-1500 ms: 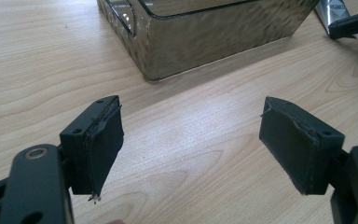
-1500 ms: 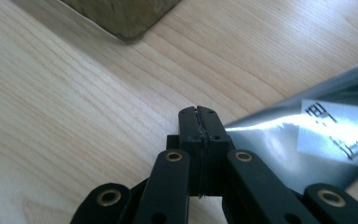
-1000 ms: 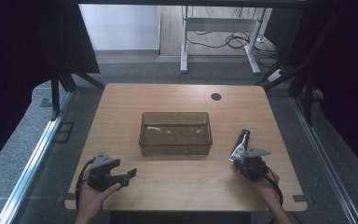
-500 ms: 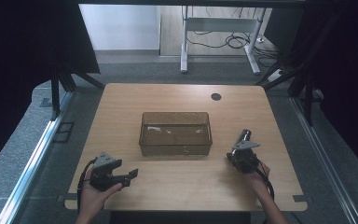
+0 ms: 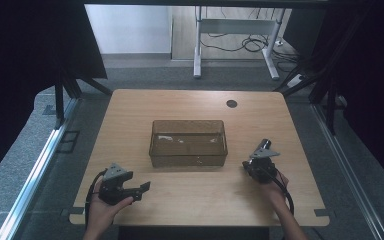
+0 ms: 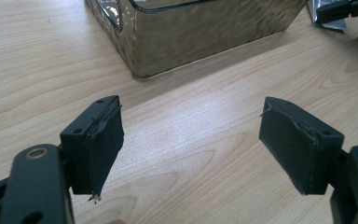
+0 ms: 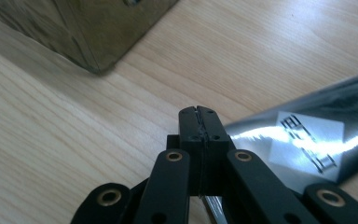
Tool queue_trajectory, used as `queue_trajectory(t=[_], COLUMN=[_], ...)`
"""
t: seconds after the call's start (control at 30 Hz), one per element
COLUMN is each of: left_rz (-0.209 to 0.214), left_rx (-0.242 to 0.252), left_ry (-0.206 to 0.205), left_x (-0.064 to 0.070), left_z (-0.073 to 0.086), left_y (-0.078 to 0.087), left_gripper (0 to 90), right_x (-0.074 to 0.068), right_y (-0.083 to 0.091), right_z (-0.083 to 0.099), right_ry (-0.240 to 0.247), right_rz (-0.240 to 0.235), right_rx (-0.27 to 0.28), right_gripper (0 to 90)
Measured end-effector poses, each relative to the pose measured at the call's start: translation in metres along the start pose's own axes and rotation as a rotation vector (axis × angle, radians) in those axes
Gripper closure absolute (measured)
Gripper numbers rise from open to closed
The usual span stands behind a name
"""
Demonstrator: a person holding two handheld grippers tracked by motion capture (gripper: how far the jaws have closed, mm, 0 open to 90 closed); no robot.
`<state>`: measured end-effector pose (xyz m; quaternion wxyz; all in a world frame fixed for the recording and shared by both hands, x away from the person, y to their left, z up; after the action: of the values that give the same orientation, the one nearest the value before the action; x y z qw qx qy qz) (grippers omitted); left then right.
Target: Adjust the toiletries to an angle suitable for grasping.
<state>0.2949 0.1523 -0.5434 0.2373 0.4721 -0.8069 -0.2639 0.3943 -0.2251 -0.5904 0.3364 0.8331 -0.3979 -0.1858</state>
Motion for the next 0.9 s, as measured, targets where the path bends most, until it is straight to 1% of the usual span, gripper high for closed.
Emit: queue_trajectory(t=[0.03,0.1,0.13,0.27,0.3,0.37,0.47,0.57,0.6,0.77,0.8,0.87,0.9], left_rz=[0.000,0.002,0.002,-0.003,-0.002,-0.002,-0.003,-0.001,-0.001,-0.004,-0.004,-0.003,-0.003], left_rx=[-0.001,-0.002,-0.002,0.002,0.004,0.005,0.004,0.002,0.002,-0.002,-0.003,-0.004,-0.004], left_ry=[0.000,0.000,-0.001,-0.001,-0.001,-0.001,0.001,-0.001,-0.001,0.000,-0.001,-0.001,-0.001], left_x=[0.000,0.000,0.000,0.000,0.000,0.000,-0.001,0.000,0.000,-0.001,-0.001,-0.001,-0.001], left_z=[0.000,0.001,0.001,0.000,-0.001,0.000,0.000,0.000,0.000,0.000,0.001,0.001,0.001], left_y=[0.000,-0.001,-0.001,0.002,0.002,0.003,0.002,0.002,0.002,0.000,0.000,0.000,0.000], left_gripper=[22.1,22.1,22.1,22.1,22.1,22.0,22.1,22.0,22.0,22.1,22.1,22.0,22.1], right_x=[-0.001,-0.002,-0.001,0.001,0.002,0.003,0.007,0.017,0.017,0.034,0.034,0.041,0.041], right_y=[-0.001,-0.002,-0.006,-0.008,-0.006,-0.004,0.005,0.017,0.017,0.027,0.027,0.030,0.030], right_z=[-0.002,-0.005,-0.006,-0.004,-0.001,0.000,0.007,0.015,0.015,0.027,0.027,0.033,0.033], right_ry=[0.006,0.015,0.014,0.004,0.010,0.014,0.003,-0.017,-0.017,-0.056,-0.056,-0.063,-0.063], right_rz=[0.004,0.012,0.022,0.022,0.032,0.035,0.047,0.058,0.058,0.069,0.069,0.077,0.077], right_rx=[0.007,0.005,-0.011,-0.027,-0.036,-0.038,-0.042,-0.039,-0.039,-0.032,-0.032,-0.032,-0.032], right_gripper=[89.8,89.8,89.8,89.8,89.8,89.8,89.8,89.8,89.8,89.7,89.7,89.7,89.7])
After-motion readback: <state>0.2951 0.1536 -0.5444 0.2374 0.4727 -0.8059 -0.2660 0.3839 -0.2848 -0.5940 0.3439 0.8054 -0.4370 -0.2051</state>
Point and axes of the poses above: each handheld gripper's, and its own axes: y roughly backward along the jaws, z roughly out of its underside, x roughly to its right, the point moved 9 cm from there along -y, roughly forward along the jaws, and after that the axes turned 7 degrees about -z, right-handed, at the moved point
